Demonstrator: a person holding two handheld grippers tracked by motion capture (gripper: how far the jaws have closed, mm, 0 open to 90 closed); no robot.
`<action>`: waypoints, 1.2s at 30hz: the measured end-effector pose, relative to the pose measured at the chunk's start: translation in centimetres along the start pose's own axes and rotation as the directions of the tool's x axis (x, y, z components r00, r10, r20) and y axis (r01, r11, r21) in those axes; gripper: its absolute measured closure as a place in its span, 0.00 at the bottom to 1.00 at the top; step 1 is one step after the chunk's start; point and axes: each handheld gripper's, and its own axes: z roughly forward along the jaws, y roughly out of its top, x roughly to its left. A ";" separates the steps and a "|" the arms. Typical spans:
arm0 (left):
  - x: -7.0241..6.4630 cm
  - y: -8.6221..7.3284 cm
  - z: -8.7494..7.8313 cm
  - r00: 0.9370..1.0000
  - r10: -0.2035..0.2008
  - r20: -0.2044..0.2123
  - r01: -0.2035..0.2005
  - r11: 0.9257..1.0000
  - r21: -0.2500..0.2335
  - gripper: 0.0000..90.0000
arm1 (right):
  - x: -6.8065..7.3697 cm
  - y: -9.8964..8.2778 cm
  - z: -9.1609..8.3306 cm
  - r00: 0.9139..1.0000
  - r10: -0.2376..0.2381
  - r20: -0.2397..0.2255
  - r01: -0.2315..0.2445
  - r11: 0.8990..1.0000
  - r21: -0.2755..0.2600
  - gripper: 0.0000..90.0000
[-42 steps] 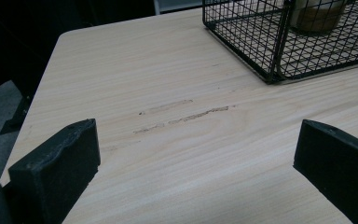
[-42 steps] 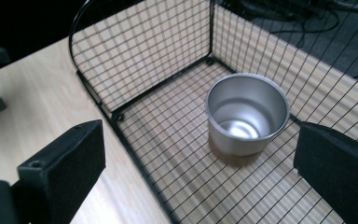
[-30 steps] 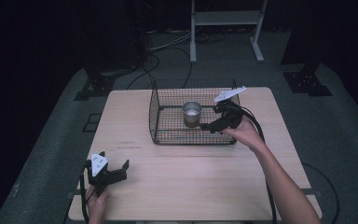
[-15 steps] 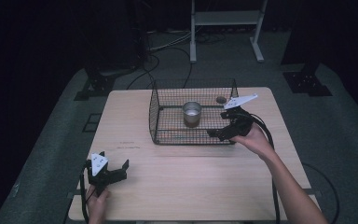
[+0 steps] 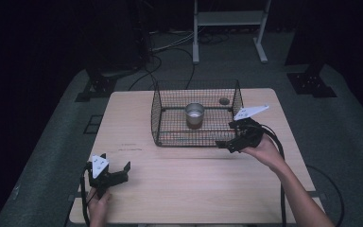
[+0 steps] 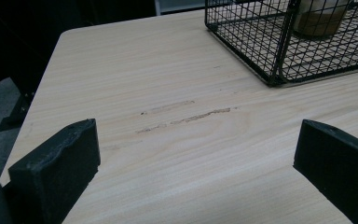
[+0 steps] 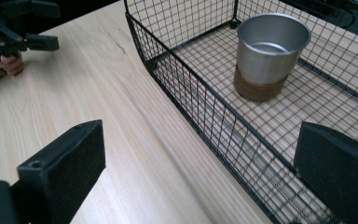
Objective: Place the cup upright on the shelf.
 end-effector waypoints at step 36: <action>-0.1 0.0 0.0 1.000 0.018 0.000 -0.018 1.000 0.012 0.00 | 0.2 -8.2 -3.4 0.998 0.062 0.032 -0.061 0.997 -0.035 0.02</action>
